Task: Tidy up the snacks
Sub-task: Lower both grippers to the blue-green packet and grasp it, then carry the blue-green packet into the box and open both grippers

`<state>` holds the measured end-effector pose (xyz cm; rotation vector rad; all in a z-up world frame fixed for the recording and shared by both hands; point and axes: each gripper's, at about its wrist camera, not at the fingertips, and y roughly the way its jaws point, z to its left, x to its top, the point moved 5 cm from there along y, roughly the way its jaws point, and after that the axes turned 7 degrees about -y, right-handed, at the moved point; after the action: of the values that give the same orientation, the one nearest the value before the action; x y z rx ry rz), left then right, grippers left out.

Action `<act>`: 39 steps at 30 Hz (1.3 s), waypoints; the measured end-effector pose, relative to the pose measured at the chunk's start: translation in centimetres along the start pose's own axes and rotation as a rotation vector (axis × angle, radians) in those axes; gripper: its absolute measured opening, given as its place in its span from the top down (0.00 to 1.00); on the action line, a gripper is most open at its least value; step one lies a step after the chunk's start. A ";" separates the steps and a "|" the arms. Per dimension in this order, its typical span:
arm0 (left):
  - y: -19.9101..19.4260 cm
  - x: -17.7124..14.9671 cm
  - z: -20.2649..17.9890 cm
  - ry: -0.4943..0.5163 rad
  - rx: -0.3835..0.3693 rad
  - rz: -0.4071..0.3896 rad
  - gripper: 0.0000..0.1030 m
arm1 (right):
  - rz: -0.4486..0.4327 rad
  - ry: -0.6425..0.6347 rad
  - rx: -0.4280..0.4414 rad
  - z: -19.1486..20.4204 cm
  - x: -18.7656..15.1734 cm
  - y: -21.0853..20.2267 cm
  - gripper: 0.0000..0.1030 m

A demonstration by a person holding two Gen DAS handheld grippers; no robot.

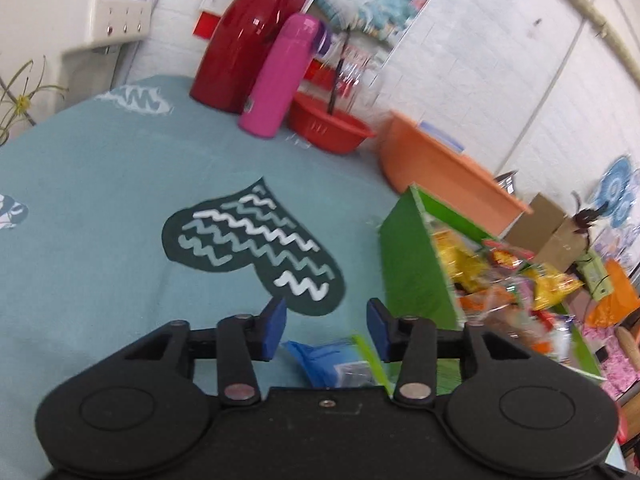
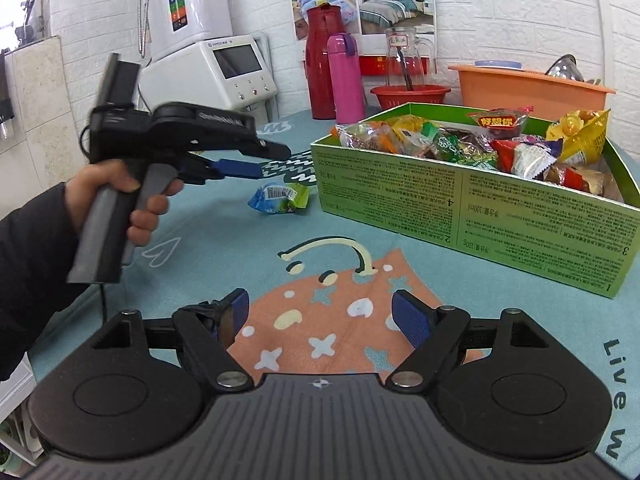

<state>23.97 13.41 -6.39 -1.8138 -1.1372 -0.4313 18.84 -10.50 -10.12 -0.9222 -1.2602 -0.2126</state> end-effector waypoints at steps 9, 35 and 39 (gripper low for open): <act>-3.6 -5.8 -2.7 0.027 -0.203 0.209 0.81 | 0.015 -0.002 0.012 -0.3 0.0 0.5 0.00; -8.0 -10.7 -4.6 0.026 -0.260 0.227 0.47 | 0.073 -0.169 0.064 3.6 0.4 2.1 0.31; -8.4 -9.7 -6.8 0.050 -0.299 0.192 0.50 | 0.034 -0.147 0.058 2.8 0.8 0.8 0.48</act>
<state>13.05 3.92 -5.21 -2.1365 -0.8887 -0.5520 17.59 -7.76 -9.74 -0.9212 -1.3779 -0.0823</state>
